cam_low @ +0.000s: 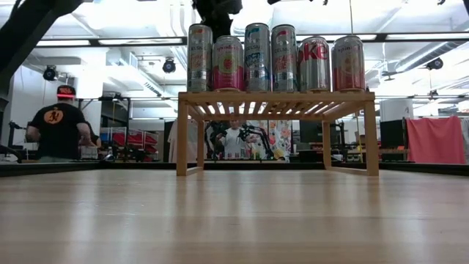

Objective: Place canned beverage on shelf
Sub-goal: Adjust the pink and white soda can on the back of the shelf

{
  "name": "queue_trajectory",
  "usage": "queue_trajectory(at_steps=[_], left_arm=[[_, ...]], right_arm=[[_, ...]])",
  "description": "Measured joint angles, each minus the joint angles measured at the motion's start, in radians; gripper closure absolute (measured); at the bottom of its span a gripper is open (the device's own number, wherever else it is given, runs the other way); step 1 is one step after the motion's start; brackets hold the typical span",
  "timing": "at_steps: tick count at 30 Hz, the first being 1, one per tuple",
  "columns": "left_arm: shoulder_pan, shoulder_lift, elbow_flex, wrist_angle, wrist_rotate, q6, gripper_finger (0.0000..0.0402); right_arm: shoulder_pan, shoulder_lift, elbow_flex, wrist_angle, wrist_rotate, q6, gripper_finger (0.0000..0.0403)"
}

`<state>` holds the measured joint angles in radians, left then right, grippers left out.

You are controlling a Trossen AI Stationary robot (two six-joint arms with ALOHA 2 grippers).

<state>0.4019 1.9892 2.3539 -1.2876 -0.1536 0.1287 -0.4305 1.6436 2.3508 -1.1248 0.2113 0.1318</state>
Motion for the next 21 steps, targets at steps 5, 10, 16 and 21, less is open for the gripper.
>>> queue_trajectory(at_steps=[5,10,16,21], left_arm=[[-0.002,0.000,0.000,-0.004,0.052,-0.010,0.0402],[-0.001,-0.002,0.000,-0.009,0.051,-0.011,0.0402],[-0.001,-0.006,0.000,-0.003,0.050,-0.010,0.0402],[-0.002,-0.011,0.000,0.000,0.057,-0.009,0.0402]], right_arm=[[0.000,0.000,0.000,0.000,0.000,-0.002,0.0390],[0.000,0.000,0.000,0.000,0.000,-0.002,0.0390],[0.000,0.000,0.000,0.000,0.000,-0.002,0.0390],[0.000,0.000,0.000,0.000,0.001,-0.002,0.0390]])
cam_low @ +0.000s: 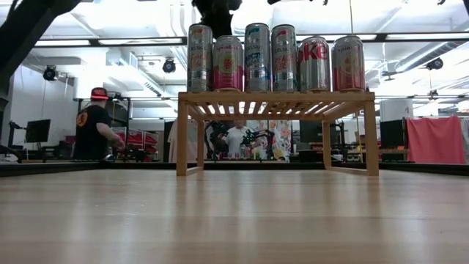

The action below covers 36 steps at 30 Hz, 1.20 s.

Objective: Place canned beverage on shelf
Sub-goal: Adjust the pink and white soda can on the back of the shelf

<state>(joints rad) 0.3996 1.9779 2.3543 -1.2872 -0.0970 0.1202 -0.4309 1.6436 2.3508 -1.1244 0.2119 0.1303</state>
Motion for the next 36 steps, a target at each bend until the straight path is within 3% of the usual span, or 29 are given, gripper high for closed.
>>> queue_trajectory(at_steps=[15,23,32,36], left_arm=[[-0.001,-0.128,0.002,0.083,0.053,0.008,0.0402],[0.007,-0.231,0.001,0.080,0.002,0.053,0.0402],[0.010,-0.335,-0.009,0.043,0.005,0.066,0.0402],[0.010,-0.360,-0.032,0.030,0.060,0.112,0.0402]], right_arm=[[-0.015,0.001,0.000,0.053,-0.010,0.031,0.0390],[-0.039,0.063,0.000,0.237,-0.218,0.090,0.0394],[-0.035,0.154,0.000,0.303,-0.298,0.105,0.0394],[-0.030,0.186,0.000,0.294,-0.301,0.105,0.0394]])
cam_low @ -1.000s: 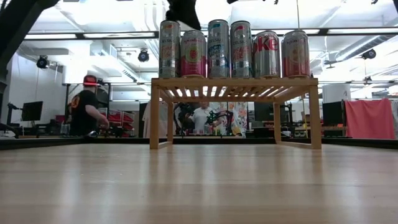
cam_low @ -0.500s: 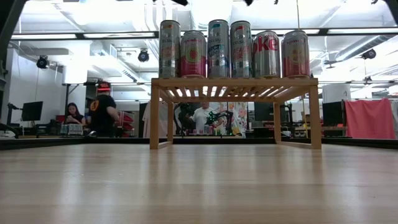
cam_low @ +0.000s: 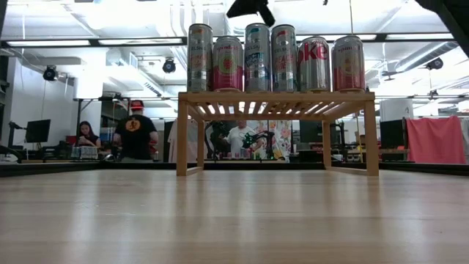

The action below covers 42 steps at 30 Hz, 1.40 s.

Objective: Place canned beverage on shelf
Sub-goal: Adjust the pink and white soda can on the back of the shelf

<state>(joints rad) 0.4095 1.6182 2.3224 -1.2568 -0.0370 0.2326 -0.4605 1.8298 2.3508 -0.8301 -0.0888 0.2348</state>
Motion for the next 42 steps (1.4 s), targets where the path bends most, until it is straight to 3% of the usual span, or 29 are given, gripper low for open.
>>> queue_trajectory(at_steps=[4,9,25,30,42], left_arm=[[0.001,-0.032,-0.048,0.008,0.076,0.043,0.0402],[0.006,-0.063,-0.148,0.021,0.082,0.053,0.0402],[0.008,-0.306,-0.607,0.358,0.081,-0.075,0.0402],[0.008,-0.332,-0.660,0.401,0.080,-0.096,0.0402],[0.008,-0.313,-0.656,0.408,0.080,-0.092,0.0402]], right_arm=[[0.000,0.026,0.000,-0.010,0.001,0.000,0.0394],[0.000,0.055,0.000,-0.015,0.010,-0.011,0.0394],[0.000,0.117,0.000,-0.218,0.092,-0.038,0.0394],[0.000,0.117,0.000,-0.222,0.092,-0.059,0.0394],[0.000,0.131,0.000,-0.261,0.095,-0.118,0.0394]])
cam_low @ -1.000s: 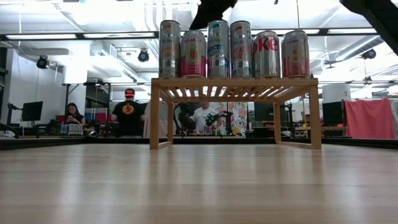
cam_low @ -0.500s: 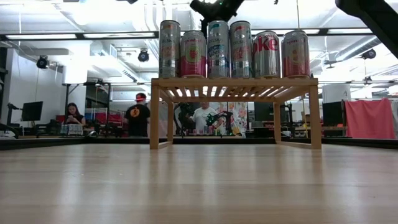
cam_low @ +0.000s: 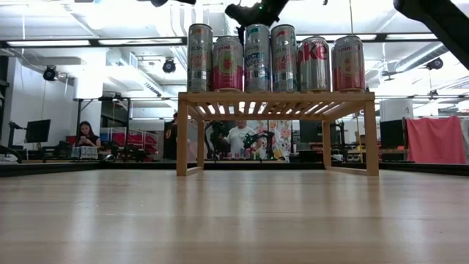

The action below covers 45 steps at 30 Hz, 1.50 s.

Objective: Place canned beverage on shelf
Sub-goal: Adjust the pink and white soda can on the back of the shelf, then adjust the blue soda can on the shelf

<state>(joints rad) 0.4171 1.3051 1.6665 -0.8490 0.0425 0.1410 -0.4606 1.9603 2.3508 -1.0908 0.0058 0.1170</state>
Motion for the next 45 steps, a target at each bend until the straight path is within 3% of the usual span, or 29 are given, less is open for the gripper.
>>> queue_trajectory(at_steps=[16,32,45], left_arm=[[0.000,0.002,0.000,0.000,-0.007,0.003,0.0402],[0.003,0.002,-0.022,0.000,-0.008,0.006,0.0402],[0.005,0.001,-0.056,0.063,0.000,-0.080,0.0402]], right_arm=[[0.001,-0.002,0.000,-0.004,-0.036,0.035,0.0394],[0.002,-0.019,0.000,0.011,-0.007,0.062,0.0394],[-0.003,-0.097,0.000,0.025,-0.006,0.068,0.0394]])
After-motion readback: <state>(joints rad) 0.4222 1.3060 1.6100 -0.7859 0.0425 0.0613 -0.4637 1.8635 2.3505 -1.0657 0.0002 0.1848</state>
